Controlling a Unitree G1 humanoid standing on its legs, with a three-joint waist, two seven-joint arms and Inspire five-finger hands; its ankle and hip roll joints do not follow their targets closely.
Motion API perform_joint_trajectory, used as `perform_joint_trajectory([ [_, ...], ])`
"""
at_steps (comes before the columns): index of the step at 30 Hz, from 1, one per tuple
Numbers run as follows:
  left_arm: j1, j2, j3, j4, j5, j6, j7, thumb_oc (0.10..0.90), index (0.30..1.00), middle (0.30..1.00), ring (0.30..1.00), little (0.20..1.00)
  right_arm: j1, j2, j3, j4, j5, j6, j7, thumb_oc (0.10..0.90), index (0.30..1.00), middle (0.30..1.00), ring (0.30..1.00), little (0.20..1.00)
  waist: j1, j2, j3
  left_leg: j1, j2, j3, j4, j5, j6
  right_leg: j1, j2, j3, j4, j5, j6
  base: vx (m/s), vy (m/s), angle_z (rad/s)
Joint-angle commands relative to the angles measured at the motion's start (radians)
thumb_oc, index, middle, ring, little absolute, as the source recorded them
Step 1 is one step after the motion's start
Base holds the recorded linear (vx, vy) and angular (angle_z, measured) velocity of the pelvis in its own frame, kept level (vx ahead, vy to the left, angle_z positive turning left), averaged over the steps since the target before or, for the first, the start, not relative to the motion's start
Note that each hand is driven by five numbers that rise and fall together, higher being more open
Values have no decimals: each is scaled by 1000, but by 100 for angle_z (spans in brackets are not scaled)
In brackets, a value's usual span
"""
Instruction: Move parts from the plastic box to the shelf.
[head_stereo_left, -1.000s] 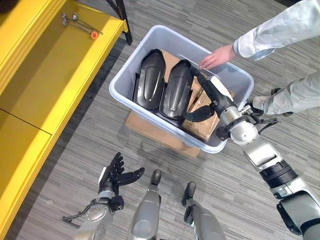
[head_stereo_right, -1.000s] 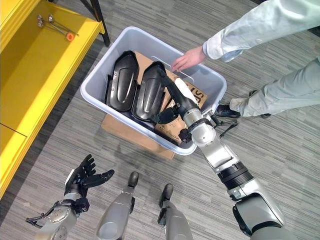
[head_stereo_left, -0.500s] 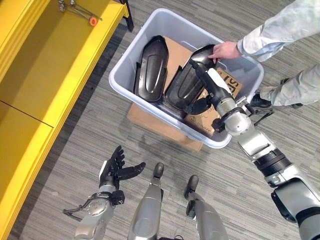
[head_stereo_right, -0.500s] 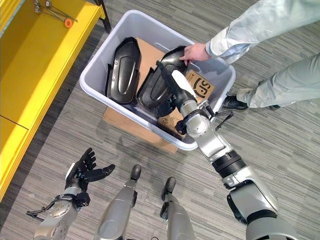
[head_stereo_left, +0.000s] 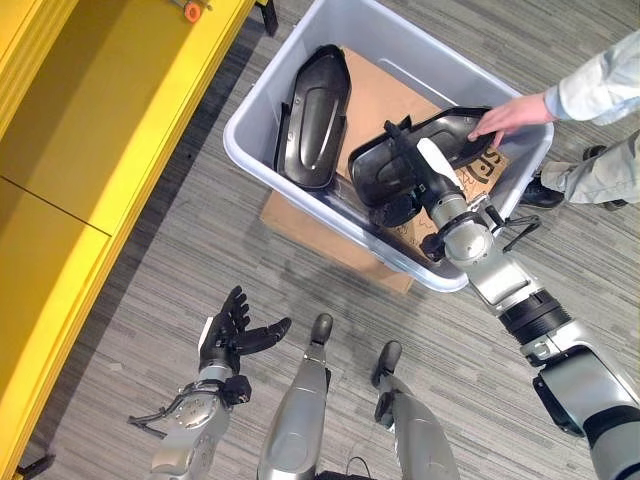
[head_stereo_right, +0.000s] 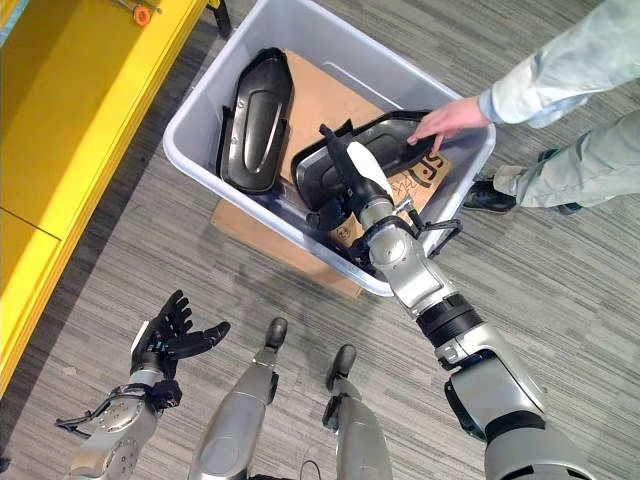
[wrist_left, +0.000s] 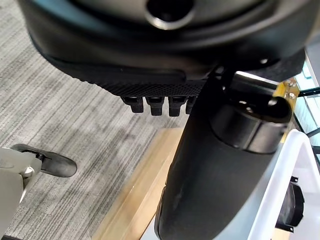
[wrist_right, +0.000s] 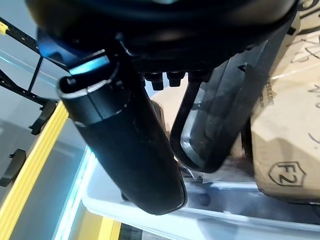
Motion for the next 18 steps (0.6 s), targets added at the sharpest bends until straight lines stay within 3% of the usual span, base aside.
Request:
perform_joint_trajectory([
  [1,60,69,3,-147,-15,-79,15,900,1000,1000,1000,1000,-148,-7,3,-35,-27,-57,-64,900,1000,1000,1000,1000,3,-6,-32,-41,32,-53,20,-6,-15,40,-103,52,93,-138,56,2,-6,5],
  [18,31,61,-21,-148,-23,-89,44,900,1000,1000,1000,1000,-170,34,-28,24,-6,-53,-119,900,1000,1000,1000,1000,-4,7,-3,-79,25,-49,32,-10,-10,1,-103,62,104,-139,56,0,0,0],
])
